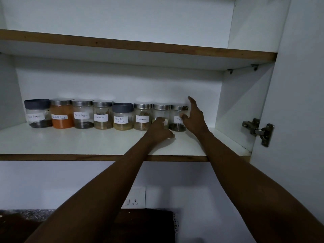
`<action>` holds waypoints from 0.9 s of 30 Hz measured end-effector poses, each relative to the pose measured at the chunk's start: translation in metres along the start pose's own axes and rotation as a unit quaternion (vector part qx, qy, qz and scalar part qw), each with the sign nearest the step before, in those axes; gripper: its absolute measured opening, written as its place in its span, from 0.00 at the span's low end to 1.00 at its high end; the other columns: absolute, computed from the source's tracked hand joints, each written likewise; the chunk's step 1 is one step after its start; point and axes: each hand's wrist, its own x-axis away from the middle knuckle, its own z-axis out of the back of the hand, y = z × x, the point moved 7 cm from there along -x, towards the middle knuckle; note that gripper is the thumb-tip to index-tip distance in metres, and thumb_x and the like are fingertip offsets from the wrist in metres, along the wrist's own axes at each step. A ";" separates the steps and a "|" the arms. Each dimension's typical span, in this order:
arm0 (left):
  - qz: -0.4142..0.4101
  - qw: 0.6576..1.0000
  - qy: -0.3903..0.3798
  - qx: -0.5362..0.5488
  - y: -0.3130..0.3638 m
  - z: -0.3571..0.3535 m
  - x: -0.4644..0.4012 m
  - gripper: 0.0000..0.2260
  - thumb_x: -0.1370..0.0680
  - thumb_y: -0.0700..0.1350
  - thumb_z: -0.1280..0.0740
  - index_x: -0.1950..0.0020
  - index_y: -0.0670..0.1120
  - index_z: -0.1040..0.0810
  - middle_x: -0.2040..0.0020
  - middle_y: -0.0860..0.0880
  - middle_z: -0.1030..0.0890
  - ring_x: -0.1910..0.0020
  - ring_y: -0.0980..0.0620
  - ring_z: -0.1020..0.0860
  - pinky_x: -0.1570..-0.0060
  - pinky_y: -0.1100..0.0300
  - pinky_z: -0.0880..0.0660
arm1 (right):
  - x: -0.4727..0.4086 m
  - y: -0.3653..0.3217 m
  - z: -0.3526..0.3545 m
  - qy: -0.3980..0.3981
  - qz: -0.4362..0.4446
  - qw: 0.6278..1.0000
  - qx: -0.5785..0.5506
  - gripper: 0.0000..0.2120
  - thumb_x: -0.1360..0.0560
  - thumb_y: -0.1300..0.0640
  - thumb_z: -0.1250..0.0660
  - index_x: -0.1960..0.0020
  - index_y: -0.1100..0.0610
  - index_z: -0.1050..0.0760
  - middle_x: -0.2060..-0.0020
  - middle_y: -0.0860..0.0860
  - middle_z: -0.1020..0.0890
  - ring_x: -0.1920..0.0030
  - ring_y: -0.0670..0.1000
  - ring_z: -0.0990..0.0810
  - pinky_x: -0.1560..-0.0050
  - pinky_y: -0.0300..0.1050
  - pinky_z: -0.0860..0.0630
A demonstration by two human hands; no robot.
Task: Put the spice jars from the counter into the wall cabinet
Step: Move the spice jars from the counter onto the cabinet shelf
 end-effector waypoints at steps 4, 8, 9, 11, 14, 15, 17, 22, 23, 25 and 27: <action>0.006 1.000 0.007 0.007 0.001 0.002 0.002 0.39 0.28 0.40 0.22 0.21 0.43 0.37 0.25 0.42 0.29 0.28 0.43 0.27 0.33 0.52 0.27 | 0.011 0.021 -0.004 -0.014 -0.101 0.994 -0.025 0.46 0.26 0.60 0.23 0.18 0.59 0.48 0.30 0.60 0.26 0.35 0.57 0.23 0.40 0.39 0.26; 0.012 1.000 0.006 0.006 0.000 0.002 0.003 0.38 0.28 0.40 0.22 0.21 0.43 0.36 0.25 0.41 0.29 0.28 0.43 0.28 0.34 0.54 0.28 | 0.015 0.034 -0.007 -0.038 -0.119 0.992 0.021 0.39 0.27 0.57 0.23 0.25 0.64 0.42 0.47 0.56 0.20 0.55 0.49 0.21 0.66 0.29 0.29; 0.012 1.000 0.005 0.000 0.000 0.002 0.003 0.38 0.28 0.41 0.22 0.22 0.43 0.36 0.25 0.41 0.29 0.28 0.43 0.28 0.35 0.56 0.28 | 0.015 0.036 -0.008 -0.044 -0.124 0.991 0.030 0.36 0.26 0.57 0.24 0.26 0.65 0.40 0.47 0.58 0.18 0.53 0.52 0.19 0.64 0.33 0.26; 0.006 1.000 0.001 -0.006 -0.001 0.001 0.002 0.38 0.28 0.41 0.22 0.22 0.43 0.35 0.25 0.41 0.29 0.28 0.43 0.28 0.40 0.58 0.30 | 0.015 0.038 -0.010 -0.050 -0.129 0.989 0.043 0.33 0.25 0.57 0.25 0.28 0.65 0.38 0.46 0.63 0.17 0.48 0.58 0.17 0.57 0.42 0.25; -0.001 1.000 -0.003 -0.019 -0.001 -0.001 0.001 0.39 0.29 0.42 0.21 0.22 0.43 0.36 0.26 0.41 0.29 0.29 0.44 0.27 0.42 0.59 0.30 | 0.019 0.034 -0.010 -0.064 -0.143 0.986 0.047 0.36 0.27 0.53 0.22 0.29 0.64 0.38 0.44 0.61 0.18 0.48 0.57 0.18 0.59 0.41 0.25; -0.004 1.000 -0.004 -0.024 -0.001 -0.002 0.001 0.39 0.29 0.42 0.21 0.22 0.43 0.36 0.26 0.42 0.28 0.30 0.45 0.26 0.42 0.60 0.31 | 0.022 0.033 -0.009 -0.069 -0.154 0.984 0.050 0.39 0.29 0.52 0.21 0.29 0.63 0.39 0.42 0.60 0.20 0.47 0.56 0.19 0.57 0.41 0.25; -0.012 0.999 -0.006 -0.045 -0.001 -0.002 0.002 0.37 0.28 0.43 0.22 0.22 0.43 0.35 0.27 0.42 0.27 0.34 0.47 0.25 0.44 0.60 0.31 | 0.028 0.027 -0.006 -0.075 -0.174 0.979 0.070 0.41 0.29 0.55 0.21 0.27 0.64 0.43 0.37 0.61 0.23 0.46 0.55 0.21 0.52 0.45 0.23; -0.064 0.972 -0.028 -0.225 0.019 -0.012 0.024 0.18 0.21 0.46 0.32 0.33 0.40 0.24 0.33 0.42 0.23 0.35 0.44 0.23 0.42 0.54 0.25 | 0.071 -0.016 -0.003 -0.110 -0.174 0.963 0.177 0.43 0.20 0.63 0.33 0.19 0.69 0.59 0.26 0.67 0.33 0.28 0.63 0.28 0.29 0.54 0.27; -0.070 0.962 -0.036 -0.261 0.025 -0.018 0.033 0.14 0.18 0.46 0.36 0.37 0.39 0.22 0.34 0.41 0.22 0.37 0.43 0.22 0.41 0.52 0.24 | 0.084 -0.026 -0.001 -0.105 -0.158 0.962 0.196 0.38 0.20 0.64 0.34 0.19 0.69 0.53 0.29 0.66 0.30 0.30 0.63 0.27 0.31 0.55 0.26; -0.091 0.945 -0.034 -0.312 0.034 -0.028 0.059 0.11 0.16 0.48 0.40 0.50 0.41 0.24 0.41 0.41 0.19 0.47 0.42 0.20 0.47 0.49 0.24 | 0.113 -0.045 0.007 -0.079 -0.128 0.972 0.182 0.27 0.22 0.64 0.33 0.26 0.66 0.38 0.37 0.63 0.23 0.37 0.60 0.22 0.39 0.54 0.22; -0.162 0.930 0.043 -0.327 0.042 -0.028 0.098 0.13 0.16 0.50 0.43 0.55 0.45 0.26 0.50 0.43 0.19 0.55 0.43 0.20 0.53 0.50 0.26 | 0.147 -0.061 0.016 -0.008 -0.066 0.994 0.087 0.20 0.23 0.66 0.35 0.31 0.63 0.29 0.43 0.58 0.19 0.43 0.56 0.19 0.43 0.47 0.21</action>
